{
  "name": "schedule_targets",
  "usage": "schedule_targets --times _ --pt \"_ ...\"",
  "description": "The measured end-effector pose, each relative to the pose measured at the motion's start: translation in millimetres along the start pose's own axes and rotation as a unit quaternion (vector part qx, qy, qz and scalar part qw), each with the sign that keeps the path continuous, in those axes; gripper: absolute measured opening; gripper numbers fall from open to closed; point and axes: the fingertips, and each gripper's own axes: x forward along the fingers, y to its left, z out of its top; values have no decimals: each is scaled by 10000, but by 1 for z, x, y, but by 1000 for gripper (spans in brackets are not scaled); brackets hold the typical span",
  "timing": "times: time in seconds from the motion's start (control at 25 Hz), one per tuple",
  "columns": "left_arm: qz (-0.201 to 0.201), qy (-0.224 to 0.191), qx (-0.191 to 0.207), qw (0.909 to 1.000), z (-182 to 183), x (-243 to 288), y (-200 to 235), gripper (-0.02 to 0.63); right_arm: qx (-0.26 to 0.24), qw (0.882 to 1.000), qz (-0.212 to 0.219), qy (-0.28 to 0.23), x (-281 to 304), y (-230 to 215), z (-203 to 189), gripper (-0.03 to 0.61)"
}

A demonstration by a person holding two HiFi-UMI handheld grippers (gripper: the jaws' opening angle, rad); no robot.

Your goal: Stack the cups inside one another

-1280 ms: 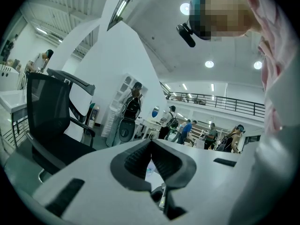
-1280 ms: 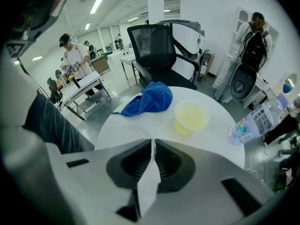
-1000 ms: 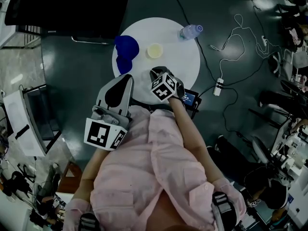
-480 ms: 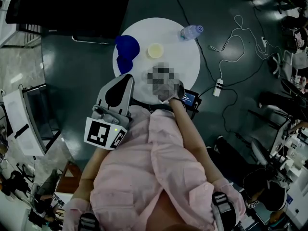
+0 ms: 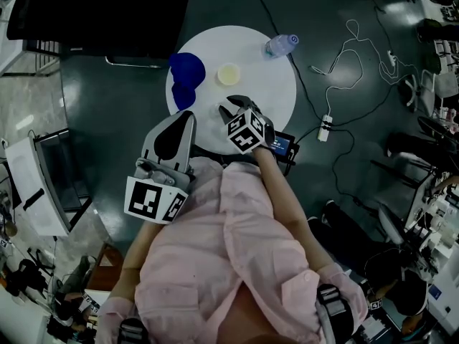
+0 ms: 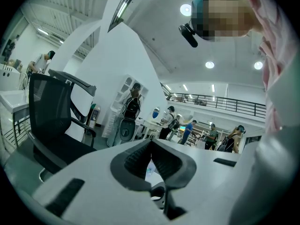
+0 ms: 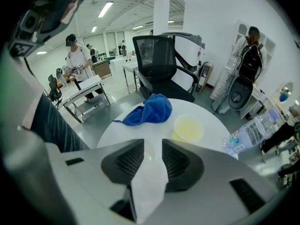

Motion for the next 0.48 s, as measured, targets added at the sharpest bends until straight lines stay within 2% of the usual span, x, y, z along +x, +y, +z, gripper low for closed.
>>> schedule_targets --times 0.12,0.28,0.48 --pt "-16 0 30 10000 1 0 -3 18 190 9994 -154 -254 -17 -7 8 111" --pt "-40 -15 75 10000 1 0 -5 18 446 9952 -515 -697 -42 -19 22 50" --pt "-69 -34 137 9999 0 0 -8 18 1020 9810 -746 -1469 -75 -24 39 37"
